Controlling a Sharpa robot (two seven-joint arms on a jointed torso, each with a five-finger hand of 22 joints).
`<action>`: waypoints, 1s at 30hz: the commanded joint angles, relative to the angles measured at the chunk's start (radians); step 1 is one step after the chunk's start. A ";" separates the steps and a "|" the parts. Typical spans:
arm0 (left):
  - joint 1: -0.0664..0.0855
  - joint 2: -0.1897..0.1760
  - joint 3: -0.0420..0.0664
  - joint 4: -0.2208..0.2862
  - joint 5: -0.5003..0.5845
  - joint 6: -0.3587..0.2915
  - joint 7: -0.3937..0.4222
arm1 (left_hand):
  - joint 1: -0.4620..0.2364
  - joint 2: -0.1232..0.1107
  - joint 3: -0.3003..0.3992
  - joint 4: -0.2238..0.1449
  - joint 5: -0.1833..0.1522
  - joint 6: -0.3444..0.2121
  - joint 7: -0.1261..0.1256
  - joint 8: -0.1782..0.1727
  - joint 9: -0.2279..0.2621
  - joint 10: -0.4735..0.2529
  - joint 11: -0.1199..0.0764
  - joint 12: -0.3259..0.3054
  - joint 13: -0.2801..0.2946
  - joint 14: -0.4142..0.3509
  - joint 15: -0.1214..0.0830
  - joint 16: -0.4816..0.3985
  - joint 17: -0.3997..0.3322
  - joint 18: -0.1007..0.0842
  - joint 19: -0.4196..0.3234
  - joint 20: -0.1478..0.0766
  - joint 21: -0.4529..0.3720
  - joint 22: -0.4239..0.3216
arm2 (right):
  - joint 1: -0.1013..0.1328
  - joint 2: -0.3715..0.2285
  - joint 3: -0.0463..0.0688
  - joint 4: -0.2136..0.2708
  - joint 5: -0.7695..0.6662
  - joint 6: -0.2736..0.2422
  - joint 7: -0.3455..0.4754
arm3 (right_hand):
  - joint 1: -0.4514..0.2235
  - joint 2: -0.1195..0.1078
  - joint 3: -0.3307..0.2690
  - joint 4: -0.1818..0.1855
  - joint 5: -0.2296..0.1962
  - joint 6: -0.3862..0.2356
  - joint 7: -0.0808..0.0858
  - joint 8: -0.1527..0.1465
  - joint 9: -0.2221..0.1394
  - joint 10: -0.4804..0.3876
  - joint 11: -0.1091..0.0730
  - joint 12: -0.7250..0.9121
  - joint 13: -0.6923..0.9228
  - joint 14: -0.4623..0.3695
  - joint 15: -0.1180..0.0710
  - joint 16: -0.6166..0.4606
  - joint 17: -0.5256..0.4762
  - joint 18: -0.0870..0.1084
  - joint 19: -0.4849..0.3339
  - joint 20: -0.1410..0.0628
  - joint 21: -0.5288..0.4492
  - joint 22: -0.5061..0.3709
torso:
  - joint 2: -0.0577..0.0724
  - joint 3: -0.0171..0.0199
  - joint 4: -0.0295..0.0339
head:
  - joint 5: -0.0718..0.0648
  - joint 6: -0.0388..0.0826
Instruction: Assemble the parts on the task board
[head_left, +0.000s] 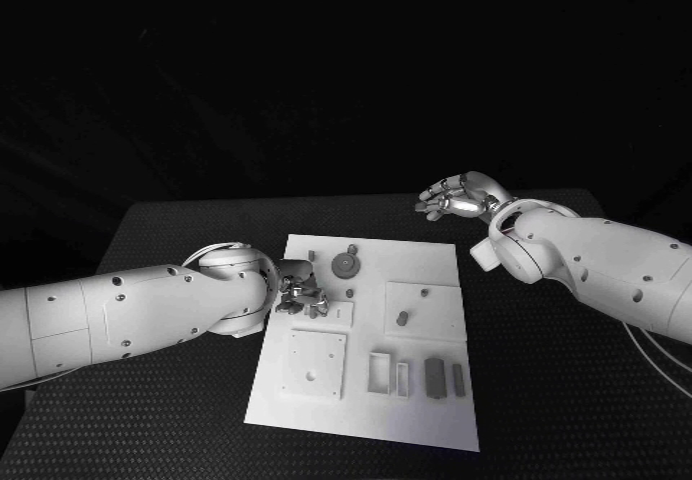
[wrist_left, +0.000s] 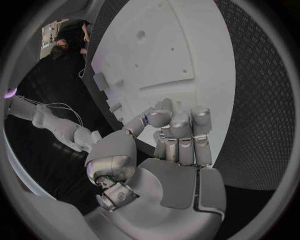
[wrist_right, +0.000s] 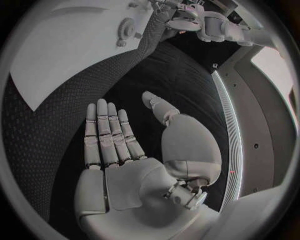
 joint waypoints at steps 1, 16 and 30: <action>-0.001 0.002 0.000 0.001 -0.003 -0.002 0.007 | 0.013 0.020 0.004 0.001 0.003 0.168 -0.079 0.003 0.001 -0.010 -0.020 0.004 -0.001 0.015 -0.018 0.005 -0.001 0.010 0.000 -0.095 0.006 0.018 | 0.000 0.001 0.000 0.001 0.001 0.017 0.010 | -0.002 -0.001 0.001 0.005 0.007 0.004 0.014 0.003 -0.002 0.008 -0.001 -0.005 -0.002 -0.001 0.008 -0.004 -0.002 0.012 -0.003 0.002 -0.005 0.001 | 0.000 -0.0001 -0.0003 | 0.000 0.000; -0.007 0.010 0.000 -0.005 -0.001 0.000 0.007 | 0.007 0.022 0.003 0.004 -0.009 0.168 -0.078 0.003 0.000 -0.011 -0.019 0.007 -0.005 0.014 -0.017 0.007 -0.005 0.009 0.000 -0.095 0.007 0.017 | 0.000 0.001 0.000 0.001 0.001 0.020 0.010 | -0.002 -0.001 0.000 0.006 0.009 0.004 0.014 0.003 -0.002 0.008 -0.001 -0.008 -0.002 -0.002 0.009 -0.005 -0.002 0.012 -0.004 0.003 -0.006 0.002 | 0.000 0.0003 -0.0009 | 0.000 0.001; -0.012 0.012 0.000 -0.013 -0.012 0.005 0.000 | 0.006 0.022 0.003 0.004 -0.011 0.167 -0.078 0.002 0.000 -0.011 -0.019 0.007 -0.006 0.014 -0.018 0.007 -0.006 0.010 0.000 -0.095 0.007 0.017 | -0.003 0.005 0.000 -0.001 0.001 0.026 0.009 | -0.003 0.000 -0.001 0.006 0.009 0.004 0.014 0.003 -0.003 0.009 -0.001 -0.009 -0.002 -0.002 0.009 -0.006 -0.003 0.011 -0.005 0.003 -0.008 0.002 | 0.000 0.0000 -0.0005 | 0.000 -0.002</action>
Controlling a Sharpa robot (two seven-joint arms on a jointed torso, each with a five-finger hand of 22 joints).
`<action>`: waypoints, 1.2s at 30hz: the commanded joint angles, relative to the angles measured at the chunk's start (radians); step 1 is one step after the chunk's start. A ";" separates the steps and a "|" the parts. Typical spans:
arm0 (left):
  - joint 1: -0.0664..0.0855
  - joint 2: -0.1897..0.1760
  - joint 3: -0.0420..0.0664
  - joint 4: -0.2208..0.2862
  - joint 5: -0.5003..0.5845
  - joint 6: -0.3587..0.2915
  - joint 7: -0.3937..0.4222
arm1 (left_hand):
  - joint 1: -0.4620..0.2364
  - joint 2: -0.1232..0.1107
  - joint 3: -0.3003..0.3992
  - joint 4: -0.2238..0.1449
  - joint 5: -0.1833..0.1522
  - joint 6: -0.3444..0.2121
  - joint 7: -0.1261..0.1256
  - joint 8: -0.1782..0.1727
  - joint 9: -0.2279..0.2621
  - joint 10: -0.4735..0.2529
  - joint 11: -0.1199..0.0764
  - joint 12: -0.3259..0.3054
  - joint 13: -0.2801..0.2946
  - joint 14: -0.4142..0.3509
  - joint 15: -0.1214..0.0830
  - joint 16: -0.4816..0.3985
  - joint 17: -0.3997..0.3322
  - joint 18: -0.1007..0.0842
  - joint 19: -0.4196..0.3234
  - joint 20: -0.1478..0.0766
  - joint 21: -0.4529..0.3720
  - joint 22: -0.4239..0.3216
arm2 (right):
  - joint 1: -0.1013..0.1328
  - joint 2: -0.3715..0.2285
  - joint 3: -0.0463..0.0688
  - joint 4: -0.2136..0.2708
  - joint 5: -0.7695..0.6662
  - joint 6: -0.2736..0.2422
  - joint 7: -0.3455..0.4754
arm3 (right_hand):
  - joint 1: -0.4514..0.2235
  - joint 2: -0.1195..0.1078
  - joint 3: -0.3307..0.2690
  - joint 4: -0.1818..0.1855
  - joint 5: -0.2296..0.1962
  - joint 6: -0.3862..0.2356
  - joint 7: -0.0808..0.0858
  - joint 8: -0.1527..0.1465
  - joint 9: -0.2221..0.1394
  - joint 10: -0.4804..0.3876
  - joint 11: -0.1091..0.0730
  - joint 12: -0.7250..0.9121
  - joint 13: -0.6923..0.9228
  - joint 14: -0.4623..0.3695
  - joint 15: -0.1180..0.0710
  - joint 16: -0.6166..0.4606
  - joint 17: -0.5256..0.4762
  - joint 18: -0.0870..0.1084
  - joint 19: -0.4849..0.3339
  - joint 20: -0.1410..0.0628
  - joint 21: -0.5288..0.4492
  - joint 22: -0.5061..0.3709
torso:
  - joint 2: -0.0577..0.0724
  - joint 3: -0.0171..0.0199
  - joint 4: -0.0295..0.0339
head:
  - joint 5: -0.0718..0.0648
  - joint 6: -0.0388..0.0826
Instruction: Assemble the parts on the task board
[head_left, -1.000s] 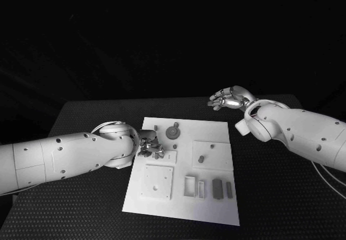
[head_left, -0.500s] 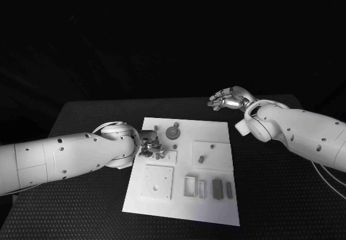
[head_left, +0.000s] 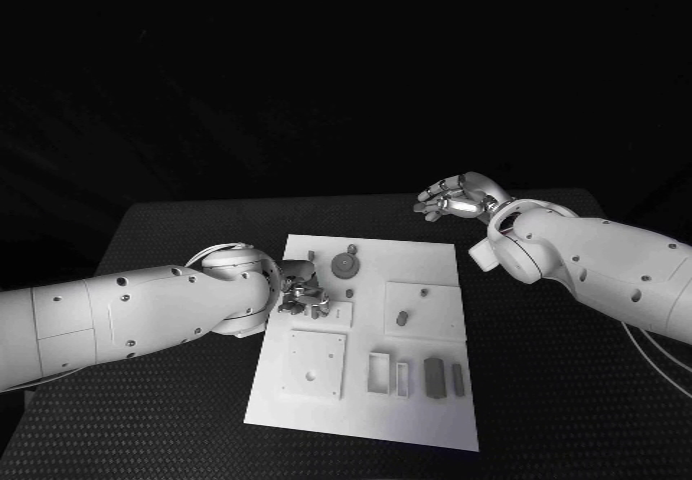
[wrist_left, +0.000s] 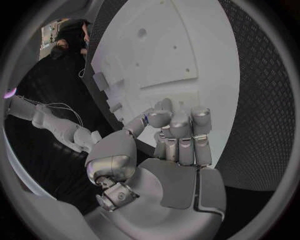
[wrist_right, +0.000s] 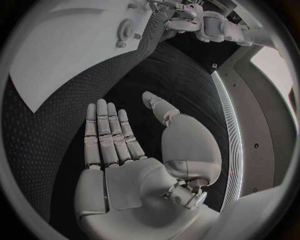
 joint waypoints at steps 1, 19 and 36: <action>-0.005 -0.001 -0.003 -0.001 -0.014 0.005 -0.001 | 0.011 0.018 0.006 0.004 -0.001 0.163 -0.078 0.003 0.000 -0.011 -0.019 0.003 -0.001 0.012 -0.019 0.006 -0.002 0.014 0.000 -0.095 0.003 0.017 | -0.002 0.002 0.000 -0.001 0.001 0.017 0.010 | -0.003 0.000 -0.001 0.006 0.006 0.004 0.014 0.003 -0.001 0.009 -0.001 -0.006 -0.001 0.001 0.006 -0.006 -0.001 0.011 -0.005 0.003 -0.004 0.002 | 0.000 -0.0001 0.0002 | 0.000 -0.001; -0.007 -0.007 -0.003 0.006 -0.012 -0.014 0.004 | 0.010 0.024 0.010 0.001 0.004 0.165 -0.079 0.004 0.001 -0.011 -0.020 0.006 -0.005 0.012 -0.019 0.009 -0.004 0.015 -0.002 -0.095 0.004 0.017 | -0.003 0.001 0.000 0.000 0.001 0.018 0.010 | -0.003 0.000 -0.002 0.006 0.006 0.005 0.014 0.004 -0.002 0.009 0.000 -0.008 -0.001 0.001 0.006 -0.007 -0.002 0.011 -0.007 0.003 -0.006 0.003 | 0.000 -0.0004 0.0007 | -0.001 -0.005; -0.020 0.002 -0.003 0.005 -0.056 -0.004 0.001 | 0.006 0.017 0.009 0.001 -0.010 0.165 -0.079 0.004 0.000 -0.012 -0.020 0.010 -0.010 0.011 -0.018 0.011 -0.008 0.015 -0.002 -0.095 0.005 0.016 | -0.003 0.000 0.000 0.001 0.001 0.021 0.008 | -0.003 0.000 -0.003 0.006 0.007 0.005 0.014 0.004 -0.003 0.009 0.000 -0.010 -0.001 0.000 0.007 -0.008 -0.002 0.010 -0.008 0.003 -0.008 0.004 | -0.001 0.0001 0.0005 | -0.001 -0.008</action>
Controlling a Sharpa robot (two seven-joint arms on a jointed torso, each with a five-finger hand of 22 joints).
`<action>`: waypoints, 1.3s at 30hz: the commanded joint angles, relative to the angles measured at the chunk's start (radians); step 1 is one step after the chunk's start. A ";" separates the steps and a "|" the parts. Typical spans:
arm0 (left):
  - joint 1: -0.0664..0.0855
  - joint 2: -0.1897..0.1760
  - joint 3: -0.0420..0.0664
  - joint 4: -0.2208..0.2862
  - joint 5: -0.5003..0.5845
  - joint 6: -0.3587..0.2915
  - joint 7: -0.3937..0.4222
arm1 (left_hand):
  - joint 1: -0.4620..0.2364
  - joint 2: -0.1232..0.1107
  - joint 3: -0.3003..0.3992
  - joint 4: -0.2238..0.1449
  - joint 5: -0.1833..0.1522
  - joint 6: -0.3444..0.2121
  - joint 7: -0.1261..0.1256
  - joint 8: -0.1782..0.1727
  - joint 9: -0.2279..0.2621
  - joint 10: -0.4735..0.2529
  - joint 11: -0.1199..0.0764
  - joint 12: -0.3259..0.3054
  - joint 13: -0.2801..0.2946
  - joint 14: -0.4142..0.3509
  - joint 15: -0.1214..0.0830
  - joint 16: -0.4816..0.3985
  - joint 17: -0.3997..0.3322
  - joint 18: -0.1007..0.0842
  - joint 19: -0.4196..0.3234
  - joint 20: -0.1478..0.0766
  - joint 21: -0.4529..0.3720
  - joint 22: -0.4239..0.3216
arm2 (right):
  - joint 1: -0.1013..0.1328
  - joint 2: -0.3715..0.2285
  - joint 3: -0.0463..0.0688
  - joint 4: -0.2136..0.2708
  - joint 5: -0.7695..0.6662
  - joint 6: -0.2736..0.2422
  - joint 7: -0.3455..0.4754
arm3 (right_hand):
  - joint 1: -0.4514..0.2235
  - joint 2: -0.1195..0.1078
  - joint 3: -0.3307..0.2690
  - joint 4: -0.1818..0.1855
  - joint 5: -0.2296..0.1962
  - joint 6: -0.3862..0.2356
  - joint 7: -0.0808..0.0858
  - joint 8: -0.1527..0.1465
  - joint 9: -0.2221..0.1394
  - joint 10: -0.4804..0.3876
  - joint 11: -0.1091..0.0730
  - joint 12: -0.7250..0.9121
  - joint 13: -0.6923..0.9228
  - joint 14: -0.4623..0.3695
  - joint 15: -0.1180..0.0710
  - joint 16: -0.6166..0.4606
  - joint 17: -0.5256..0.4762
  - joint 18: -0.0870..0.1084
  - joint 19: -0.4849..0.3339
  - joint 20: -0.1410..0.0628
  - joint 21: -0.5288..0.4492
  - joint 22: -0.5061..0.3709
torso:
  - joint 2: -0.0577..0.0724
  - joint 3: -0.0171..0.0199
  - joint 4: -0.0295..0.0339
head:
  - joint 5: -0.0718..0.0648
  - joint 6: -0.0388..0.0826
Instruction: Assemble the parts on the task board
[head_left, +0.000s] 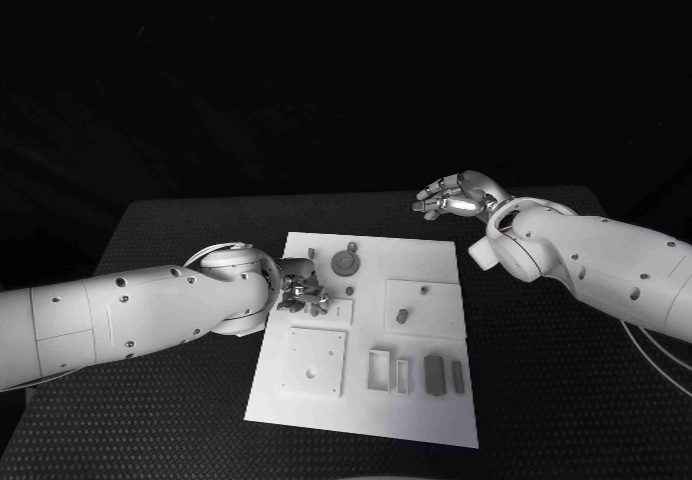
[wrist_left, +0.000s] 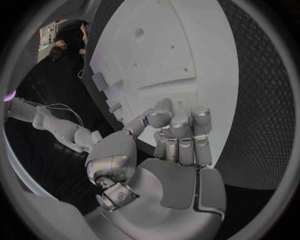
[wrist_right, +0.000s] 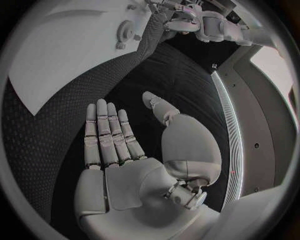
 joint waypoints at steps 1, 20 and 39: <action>-0.013 0.005 -0.005 0.001 -0.034 0.013 -0.003 | 0.010 0.012 0.004 0.002 -0.004 0.163 -0.079 0.004 0.000 -0.012 -0.020 0.006 -0.002 0.009 -0.016 0.004 -0.001 0.015 -0.002 -0.095 0.005 0.017 | -0.001 0.000 0.000 0.001 0.001 0.017 0.008 | -0.003 0.001 -0.001 0.004 0.007 0.005 0.014 0.004 -0.001 0.009 0.000 -0.006 -0.001 0.000 0.007 -0.004 -0.001 0.010 -0.005 0.000 -0.004 0.001 | -0.001 -0.0001 -0.0002 | 0.000 -0.001; -0.019 0.002 -0.005 0.017 -0.040 0.034 -0.003 | 0.001 0.010 -0.002 0.013 -0.010 0.178 -0.083 0.014 0.005 -0.014 -0.024 0.013 -0.011 0.009 -0.012 0.008 -0.008 0.015 -0.003 -0.093 0.005 0.015 | -0.004 0.000 0.000 0.000 0.001 0.017 0.009 | -0.004 0.000 -0.003 0.004 0.009 0.006 0.013 0.005 -0.002 0.010 0.000 -0.009 -0.001 -0.002 0.008 -0.006 -0.002 0.010 -0.007 0.000 -0.007 0.002 | 0.000 -0.0003 0.0000 | -0.003 -0.005; -0.021 0.000 -0.005 0.018 -0.040 0.022 -0.001 | -0.016 -0.041 -0.020 0.042 -0.094 0.182 -0.086 0.021 0.010 -0.017 -0.026 0.026 -0.027 0.007 -0.010 0.015 -0.020 0.018 -0.003 -0.094 0.004 0.014 | -0.004 -0.001 0.000 0.000 0.001 0.016 0.009 | -0.004 0.000 -0.004 0.004 0.011 0.006 0.014 0.005 -0.003 0.010 0.000 -0.012 -0.001 -0.003 0.009 -0.007 -0.003 0.009 -0.009 0.000 -0.009 0.003 | 0.000 -0.0003 -0.0002 | -0.004 -0.004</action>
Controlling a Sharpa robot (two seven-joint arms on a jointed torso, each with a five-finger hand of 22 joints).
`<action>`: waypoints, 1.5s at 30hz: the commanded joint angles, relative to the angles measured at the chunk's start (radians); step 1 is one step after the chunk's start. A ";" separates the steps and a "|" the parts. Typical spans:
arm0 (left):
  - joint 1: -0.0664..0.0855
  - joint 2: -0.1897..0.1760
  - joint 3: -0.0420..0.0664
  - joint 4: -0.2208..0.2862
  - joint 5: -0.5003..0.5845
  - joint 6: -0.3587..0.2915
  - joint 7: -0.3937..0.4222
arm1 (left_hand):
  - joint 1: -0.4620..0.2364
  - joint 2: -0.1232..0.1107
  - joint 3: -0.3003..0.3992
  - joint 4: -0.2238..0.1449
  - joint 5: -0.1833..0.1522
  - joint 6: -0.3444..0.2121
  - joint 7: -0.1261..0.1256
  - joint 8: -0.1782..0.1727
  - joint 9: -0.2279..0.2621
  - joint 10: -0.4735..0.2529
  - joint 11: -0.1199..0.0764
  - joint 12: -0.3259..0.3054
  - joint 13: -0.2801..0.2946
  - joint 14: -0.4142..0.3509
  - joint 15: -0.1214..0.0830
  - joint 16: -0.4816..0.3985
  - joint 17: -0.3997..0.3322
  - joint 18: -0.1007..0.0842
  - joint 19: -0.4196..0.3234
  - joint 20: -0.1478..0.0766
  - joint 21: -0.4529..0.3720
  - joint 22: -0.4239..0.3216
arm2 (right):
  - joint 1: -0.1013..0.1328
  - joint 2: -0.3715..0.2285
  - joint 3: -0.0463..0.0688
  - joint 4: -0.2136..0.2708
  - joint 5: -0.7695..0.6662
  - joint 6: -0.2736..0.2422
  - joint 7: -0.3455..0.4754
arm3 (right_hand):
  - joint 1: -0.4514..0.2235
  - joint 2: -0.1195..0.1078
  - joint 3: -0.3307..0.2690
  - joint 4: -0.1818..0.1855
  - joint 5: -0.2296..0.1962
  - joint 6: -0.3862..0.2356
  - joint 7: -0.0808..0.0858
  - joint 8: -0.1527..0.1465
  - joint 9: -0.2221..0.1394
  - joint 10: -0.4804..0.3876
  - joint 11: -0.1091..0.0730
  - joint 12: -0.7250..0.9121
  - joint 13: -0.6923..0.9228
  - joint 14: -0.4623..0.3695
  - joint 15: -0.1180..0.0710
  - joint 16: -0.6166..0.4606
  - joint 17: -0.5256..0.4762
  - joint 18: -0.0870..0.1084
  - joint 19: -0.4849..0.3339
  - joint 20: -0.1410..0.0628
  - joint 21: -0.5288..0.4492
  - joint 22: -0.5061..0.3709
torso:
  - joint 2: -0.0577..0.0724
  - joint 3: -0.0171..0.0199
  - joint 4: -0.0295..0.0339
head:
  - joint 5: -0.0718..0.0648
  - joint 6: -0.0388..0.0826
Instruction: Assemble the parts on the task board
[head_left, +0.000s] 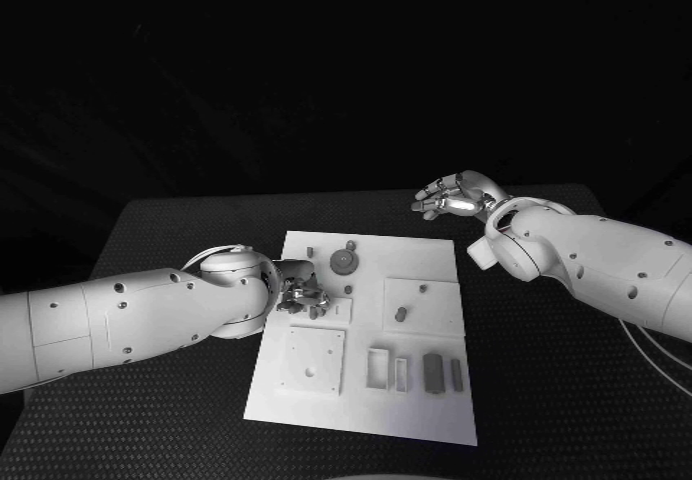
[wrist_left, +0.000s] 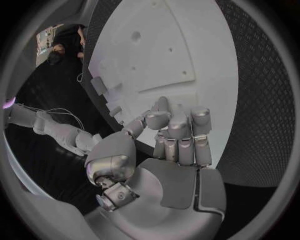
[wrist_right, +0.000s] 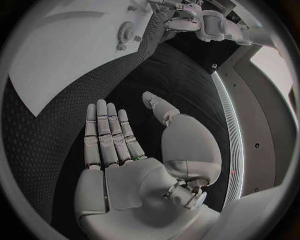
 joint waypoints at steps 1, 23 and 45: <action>-0.009 0.004 -0.007 0.005 0.001 0.021 0.002 | 0.005 0.016 0.006 0.012 -0.004 0.112 -0.049 0.005 0.000 -0.023 -0.021 0.007 -0.004 -0.006 -0.002 0.007 -0.003 0.018 -0.003 -0.094 0.004 0.014 | 0.000 0.000 0.000 0.001 0.001 0.013 0.010 | -0.004 0.000 -0.004 0.004 0.007 0.006 0.014 0.005 -0.001 0.010 0.000 -0.004 -0.001 0.000 0.006 -0.003 -0.001 0.009 -0.009 0.001 -0.005 0.002 | 0.000 0.0004 0.0000 | 0.000 0.001; -0.010 -0.046 0.002 0.053 -0.017 -0.145 0.049 | 0.018 0.050 0.015 0.004 0.003 0.109 -0.049 0.006 0.002 -0.026 -0.021 0.012 -0.011 -0.006 -0.003 0.011 -0.008 0.019 -0.004 -0.094 0.007 0.016 | -0.001 -0.003 0.000 -0.001 0.001 0.012 0.011 | -0.007 0.000 -0.007 0.006 0.009 0.006 0.014 0.005 -0.003 0.011 0.000 -0.007 -0.001 -0.001 0.006 -0.005 -0.002 0.008 -0.011 0.001 -0.008 0.003 | -0.001 -0.0002 0.0009 | -0.003 0.006; -0.010 -0.016 0.000 0.005 -0.024 -0.107 0.024 | 0.021 0.046 0.014 0.017 -0.014 0.107 -0.048 0.006 0.003 -0.026 -0.020 0.015 -0.017 -0.006 -0.006 0.012 -0.012 0.019 -0.004 -0.094 0.007 0.015 | -0.001 -0.004 0.000 0.002 0.001 0.012 0.010 | -0.009 0.001 -0.009 0.008 0.011 0.006 0.014 0.005 -0.004 0.012 0.001 -0.009 -0.001 -0.002 0.007 -0.006 -0.003 0.008 -0.011 0.001 -0.010 0.005 | 0.001 0.0003 -0.0002 | -0.003 0.005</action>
